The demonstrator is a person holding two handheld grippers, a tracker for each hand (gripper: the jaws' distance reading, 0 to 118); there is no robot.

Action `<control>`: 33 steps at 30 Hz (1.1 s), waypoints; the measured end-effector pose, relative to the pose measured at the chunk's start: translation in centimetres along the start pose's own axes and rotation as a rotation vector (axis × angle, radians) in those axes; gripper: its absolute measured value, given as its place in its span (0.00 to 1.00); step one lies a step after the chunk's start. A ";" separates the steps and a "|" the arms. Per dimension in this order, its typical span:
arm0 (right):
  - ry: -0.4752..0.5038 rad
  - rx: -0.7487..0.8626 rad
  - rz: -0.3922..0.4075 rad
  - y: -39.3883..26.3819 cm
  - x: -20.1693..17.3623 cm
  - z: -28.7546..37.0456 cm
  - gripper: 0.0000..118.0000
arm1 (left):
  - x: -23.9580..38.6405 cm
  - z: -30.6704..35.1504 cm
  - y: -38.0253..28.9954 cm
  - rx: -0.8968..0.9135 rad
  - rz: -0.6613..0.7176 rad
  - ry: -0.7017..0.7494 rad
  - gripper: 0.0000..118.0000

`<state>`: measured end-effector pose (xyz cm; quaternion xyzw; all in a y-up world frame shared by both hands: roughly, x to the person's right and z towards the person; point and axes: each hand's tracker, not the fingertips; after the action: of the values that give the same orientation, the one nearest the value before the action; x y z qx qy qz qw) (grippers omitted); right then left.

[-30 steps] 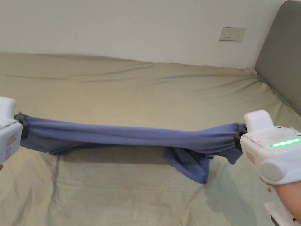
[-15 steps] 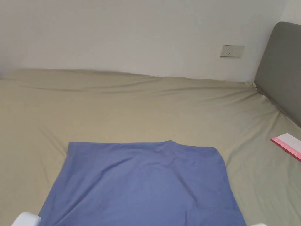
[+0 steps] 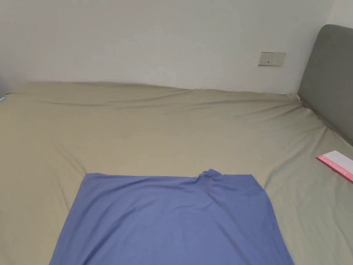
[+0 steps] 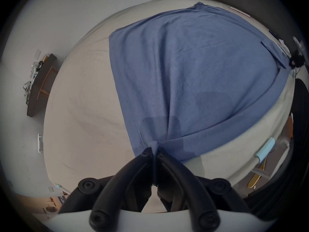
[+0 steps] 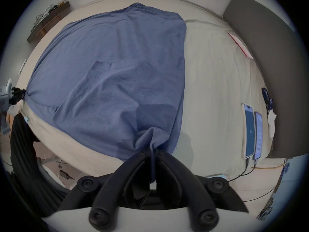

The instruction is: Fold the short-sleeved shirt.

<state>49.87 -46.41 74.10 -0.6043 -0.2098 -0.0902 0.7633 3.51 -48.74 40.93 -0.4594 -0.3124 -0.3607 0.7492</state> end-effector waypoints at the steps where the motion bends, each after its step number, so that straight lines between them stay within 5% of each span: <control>1: -0.007 -0.002 -0.009 -0.1 -0.2 -0.7 0.06 | 0.0 -0.3 0.2 -0.003 0.020 -0.004 0.00; 3: -0.029 0.025 -0.044 -0.3 -0.6 -1.7 0.08 | 0.0 -0.3 0.4 0.011 0.055 -0.001 0.00; 5: -0.064 0.034 -0.059 -0.4 -0.9 -2.1 0.24 | 0.0 0.1 0.7 0.025 0.076 -0.002 0.08; 8: -0.212 0.089 -0.013 0.0 -0.7 -0.8 0.79 | -0.6 1.1 1.3 0.079 0.125 0.080 0.76; 9: -0.220 0.144 -0.026 0.3 -0.6 0.5 0.83 | -1.0 1.7 1.6 0.097 0.161 0.046 0.96; 10: -0.205 0.242 -0.052 0.9 -0.5 2.4 0.83 | -1.5 2.9 2.2 0.153 0.213 -0.001 0.98; 17: -0.223 0.809 -0.088 7.3 -3.9 16.7 0.83 | -2.4 15.8 8.5 0.725 0.436 0.028 0.92; 20: -0.245 1.004 -0.067 8.8 -6.7 22.2 0.80 | -1.3 21.7 10.4 0.947 0.501 0.070 0.71; 22: -0.258 1.048 -0.031 9.7 -9.1 24.6 0.50 | 0.2 24.5 11.4 1.014 0.525 0.157 0.34; 24: -0.269 1.106 0.027 9.8 -10.9 26.2 0.03 | 1.7 26.1 12.0 1.073 0.460 0.240 0.00; 28: -0.307 1.191 0.093 9.5 -14.1 27.4 0.03 | 3.7 27.9 12.7 1.156 0.362 0.315 0.00; 33: -0.291 1.218 0.082 9.4 -15.6 28.0 0.02 | 5.3 29.5 12.9 1.163 0.325 0.348 0.00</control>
<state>33.65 -18.94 64.22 -0.0747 -0.3020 0.1578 0.9372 13.04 -18.98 50.45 0.0473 -0.2572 -0.0827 0.9617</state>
